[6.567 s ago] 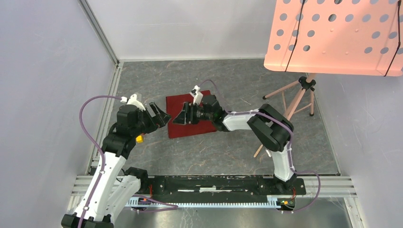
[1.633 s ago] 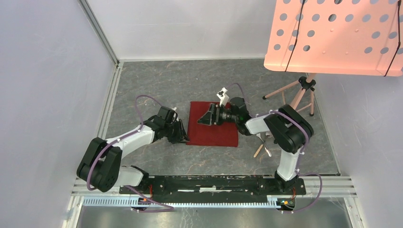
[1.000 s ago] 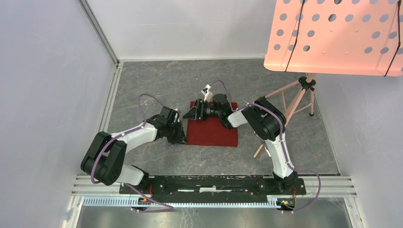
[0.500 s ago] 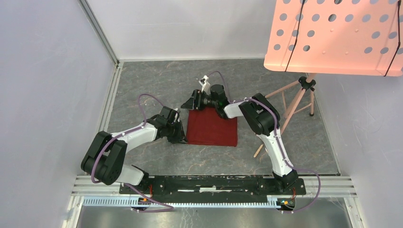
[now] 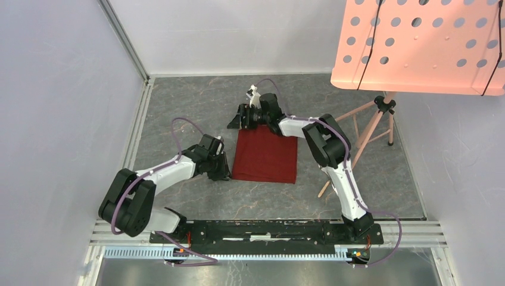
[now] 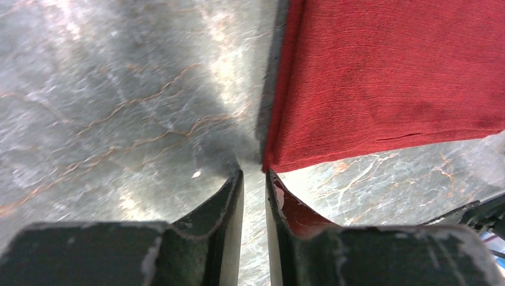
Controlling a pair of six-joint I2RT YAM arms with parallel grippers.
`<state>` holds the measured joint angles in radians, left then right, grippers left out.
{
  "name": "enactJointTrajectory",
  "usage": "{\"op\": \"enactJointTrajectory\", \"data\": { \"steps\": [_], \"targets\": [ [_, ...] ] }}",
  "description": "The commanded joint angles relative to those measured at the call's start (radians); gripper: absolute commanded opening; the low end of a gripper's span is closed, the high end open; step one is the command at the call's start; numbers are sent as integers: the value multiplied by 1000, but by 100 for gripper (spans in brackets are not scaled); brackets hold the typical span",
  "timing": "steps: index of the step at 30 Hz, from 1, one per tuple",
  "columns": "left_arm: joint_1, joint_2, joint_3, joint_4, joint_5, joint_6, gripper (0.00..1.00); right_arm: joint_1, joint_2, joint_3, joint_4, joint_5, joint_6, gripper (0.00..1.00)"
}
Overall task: Fold the napkin into a case and place the utensils inside
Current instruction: Smooth out the square-folded napkin at the center of the board.
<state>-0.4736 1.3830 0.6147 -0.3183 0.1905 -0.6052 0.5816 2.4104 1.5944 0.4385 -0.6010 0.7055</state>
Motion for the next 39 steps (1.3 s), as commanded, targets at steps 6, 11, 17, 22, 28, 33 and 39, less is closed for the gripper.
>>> {"op": "enactJointTrajectory", "data": {
  "steps": [6, 11, 17, 22, 28, 33, 39],
  "targets": [
    [-1, -152, 61, -144, -48, 17, 39, -10, -451, -256, -266, 16, -261, 80],
    [-1, -142, 115, -60, 81, -16, 58, -14, -660, -555, -267, 37, -309, 76],
    [0, 10, 225, -108, 31, 31, 54, -33, -861, -821, -303, 109, -368, 64],
    [-2, 61, 211, -105, 9, 59, 58, -96, -997, -952, -391, 181, -432, 55],
    [0, 73, 174, -62, 34, 61, 53, -121, -1123, -1088, -434, 241, -417, 51],
    [0, 96, 168, -56, 45, 74, 50, -140, -1148, -1145, -425, 254, -392, 50],
    [1, 89, 159, -65, 23, 85, 43, -142, -1128, -1165, -381, 218, -363, 37]
  ]
}}
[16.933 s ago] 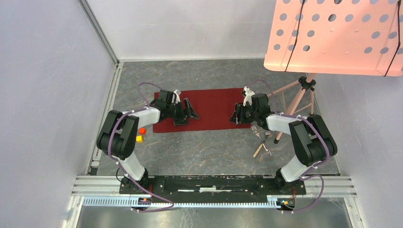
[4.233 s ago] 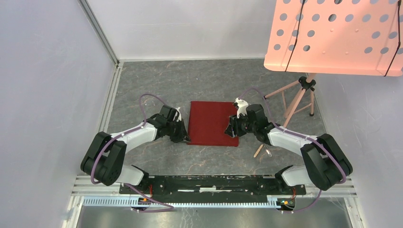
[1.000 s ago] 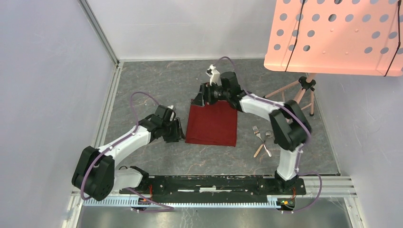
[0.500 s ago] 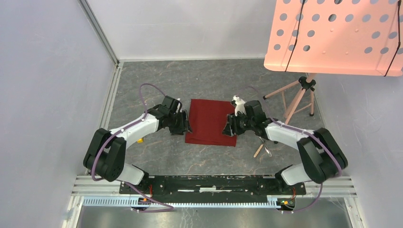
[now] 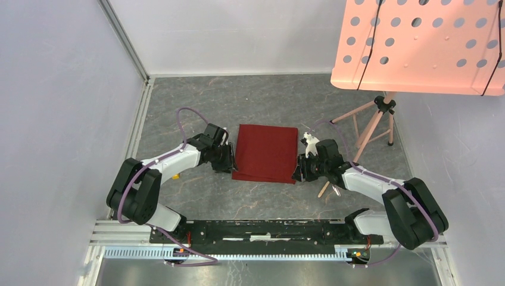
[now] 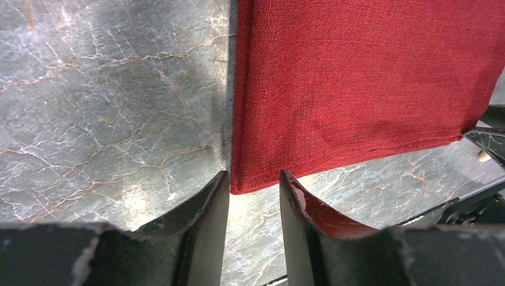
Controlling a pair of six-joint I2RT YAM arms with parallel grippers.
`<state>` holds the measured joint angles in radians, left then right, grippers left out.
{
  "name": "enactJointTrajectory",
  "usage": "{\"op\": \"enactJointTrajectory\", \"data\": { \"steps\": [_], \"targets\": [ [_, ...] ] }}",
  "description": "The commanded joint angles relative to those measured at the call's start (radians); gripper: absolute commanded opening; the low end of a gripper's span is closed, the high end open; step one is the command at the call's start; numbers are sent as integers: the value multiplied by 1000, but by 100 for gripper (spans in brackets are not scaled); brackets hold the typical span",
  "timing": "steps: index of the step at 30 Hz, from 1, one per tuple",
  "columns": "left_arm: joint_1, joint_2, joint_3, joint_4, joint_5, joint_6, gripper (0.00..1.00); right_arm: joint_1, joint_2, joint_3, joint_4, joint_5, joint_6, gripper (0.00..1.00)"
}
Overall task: Fold the napkin into a case and place the utensils inside
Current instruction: Smooth out the square-folded napkin at the center of the board.
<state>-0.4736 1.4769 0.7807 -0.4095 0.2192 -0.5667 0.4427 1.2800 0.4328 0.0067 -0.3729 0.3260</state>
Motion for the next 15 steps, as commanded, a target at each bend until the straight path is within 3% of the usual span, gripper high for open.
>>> {"op": "enactJointTrajectory", "data": {
  "steps": [1, 7, 15],
  "targets": [
    [0, -9, -10, 26, -6, 49, 43, -4, 5, -3, 53, -13, 17, 35],
    [0, -4, -20, 32, -5, 53, 44, -3, -9, 1, 30, 2, 9, 30],
    [0, -10, -23, 40, 9, 50, 36, -3, -42, -20, 11, 12, 7, 29]
  ]
}}
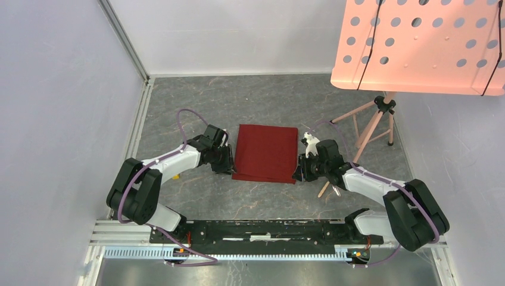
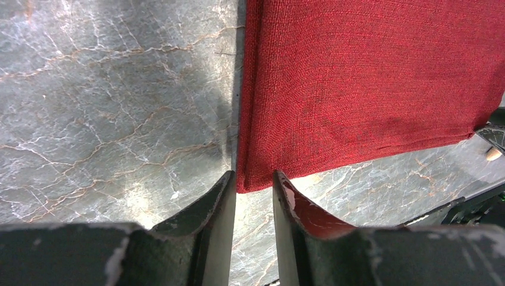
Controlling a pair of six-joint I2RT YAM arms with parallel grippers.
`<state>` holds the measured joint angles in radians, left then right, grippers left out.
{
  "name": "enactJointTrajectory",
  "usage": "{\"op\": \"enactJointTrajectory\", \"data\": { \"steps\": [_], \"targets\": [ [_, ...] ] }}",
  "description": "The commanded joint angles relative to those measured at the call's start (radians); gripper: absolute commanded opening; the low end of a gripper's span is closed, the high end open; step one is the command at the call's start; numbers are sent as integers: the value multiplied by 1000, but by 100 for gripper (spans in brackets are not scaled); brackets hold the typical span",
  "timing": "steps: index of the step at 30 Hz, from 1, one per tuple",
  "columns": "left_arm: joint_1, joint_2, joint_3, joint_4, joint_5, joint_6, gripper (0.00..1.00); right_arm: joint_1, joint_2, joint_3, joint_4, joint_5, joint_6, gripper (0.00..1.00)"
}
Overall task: Fold the napkin into a case and place the utensils inside
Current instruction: Smooth out the square-folded napkin at the center of the board.
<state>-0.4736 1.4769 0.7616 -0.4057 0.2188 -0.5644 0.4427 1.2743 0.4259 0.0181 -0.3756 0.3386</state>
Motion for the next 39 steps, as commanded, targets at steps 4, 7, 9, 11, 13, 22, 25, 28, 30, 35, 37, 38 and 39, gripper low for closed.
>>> {"op": "enactJointTrajectory", "data": {
  "steps": [4, 7, 9, 11, 13, 22, 25, 28, 30, 35, 37, 38, 39],
  "targets": [
    [-1, -3, -1, 38, 18, 51, 30, -3, -49, -14, -8, 20, -10, 20],
    [0, 7, 1, 44, 39, 49, 24, -3, -53, -14, -7, 16, -8, 14],
    [0, 4, 1, 43, 45, 48, 20, -4, -55, -12, -10, 15, -9, 8],
    [-1, -14, -2, 42, 46, 45, 17, -3, -61, -10, -15, 8, -9, 4],
    [0, -39, -7, 36, 48, 41, 15, -3, -75, -8, -16, 4, -8, 0],
    [0, -102, -49, 24, 70, 21, 13, -4, -127, -24, -60, 2, -8, 0],
    [0, -100, -74, 33, 72, 18, 13, -3, -124, -36, -55, 0, -8, 0],
    [0, -88, -93, 45, 66, 13, 15, -3, -116, -52, -30, 1, -5, 0],
    [-1, -81, -98, 51, 53, 13, 17, -3, -100, -56, -24, 0, -3, 0],
    [-1, -56, -82, 56, 47, 14, 18, -4, -78, -49, 11, -3, -4, 0],
    [-1, -56, -75, 52, 36, 16, 19, -4, -78, -42, 5, -2, -7, 1],
    [-1, -57, -71, 47, 32, 19, 20, -3, -81, -41, 2, -3, -10, 3],
    [0, -59, -67, 41, 30, 23, 19, -4, -85, -41, -1, -2, -10, 5]
  ]
}}
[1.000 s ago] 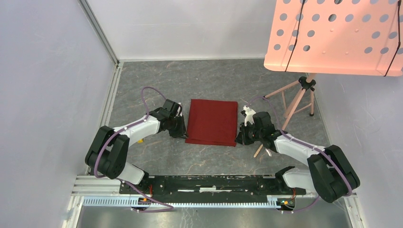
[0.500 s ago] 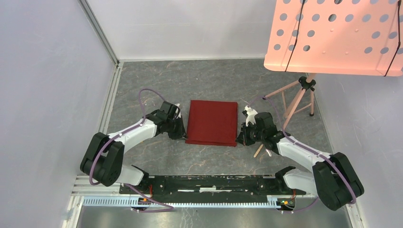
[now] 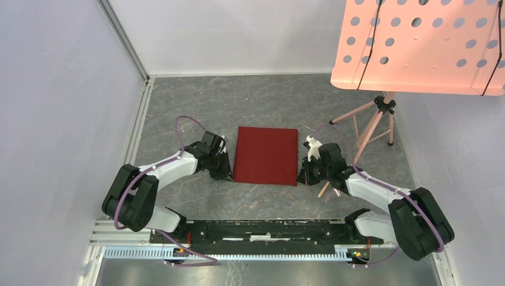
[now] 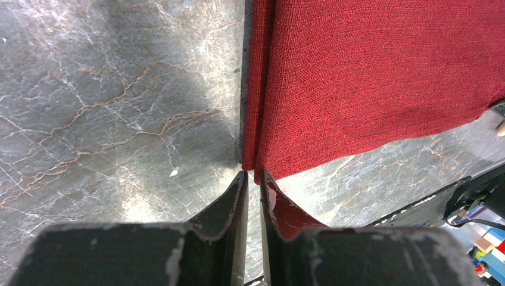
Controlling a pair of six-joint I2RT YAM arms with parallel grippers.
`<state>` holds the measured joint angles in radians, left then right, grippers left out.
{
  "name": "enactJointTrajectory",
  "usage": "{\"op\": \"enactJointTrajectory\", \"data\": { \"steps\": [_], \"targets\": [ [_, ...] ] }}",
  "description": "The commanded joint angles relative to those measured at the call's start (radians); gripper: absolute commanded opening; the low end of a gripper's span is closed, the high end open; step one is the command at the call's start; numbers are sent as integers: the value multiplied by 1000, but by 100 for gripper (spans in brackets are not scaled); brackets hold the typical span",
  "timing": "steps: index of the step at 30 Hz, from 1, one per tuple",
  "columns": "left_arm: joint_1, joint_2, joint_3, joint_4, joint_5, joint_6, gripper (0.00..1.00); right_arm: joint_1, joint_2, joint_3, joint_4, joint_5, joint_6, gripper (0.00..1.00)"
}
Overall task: Fold the napkin into a case and place the utensils inside
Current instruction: Smooth out the square-folded napkin at the center of the board.
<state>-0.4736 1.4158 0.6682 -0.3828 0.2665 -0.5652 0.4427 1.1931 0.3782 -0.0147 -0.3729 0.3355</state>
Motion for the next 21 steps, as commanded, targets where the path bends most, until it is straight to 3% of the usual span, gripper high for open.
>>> {"op": "enactJointTrajectory", "data": {
  "steps": [1, 5, 13, 18, 21],
  "targets": [
    [-1, -2, 29, 15, -21, 27, 19, -4, -6, 6, 30, -6, -7, 5],
    [0, -24, 32, 12, -24, 29, 11, -3, -20, 5, 31, -8, -10, 0],
    [-1, -48, 64, 1, -19, 27, 3, -3, -3, 37, 46, -10, -5, 0],
    [-2, -39, 70, -14, -23, 25, 29, -3, -1, 38, 49, -15, -2, 0],
    [0, -27, 65, -14, -29, 25, 36, -3, -1, 34, 53, -19, -1, 0]
  ]
}}
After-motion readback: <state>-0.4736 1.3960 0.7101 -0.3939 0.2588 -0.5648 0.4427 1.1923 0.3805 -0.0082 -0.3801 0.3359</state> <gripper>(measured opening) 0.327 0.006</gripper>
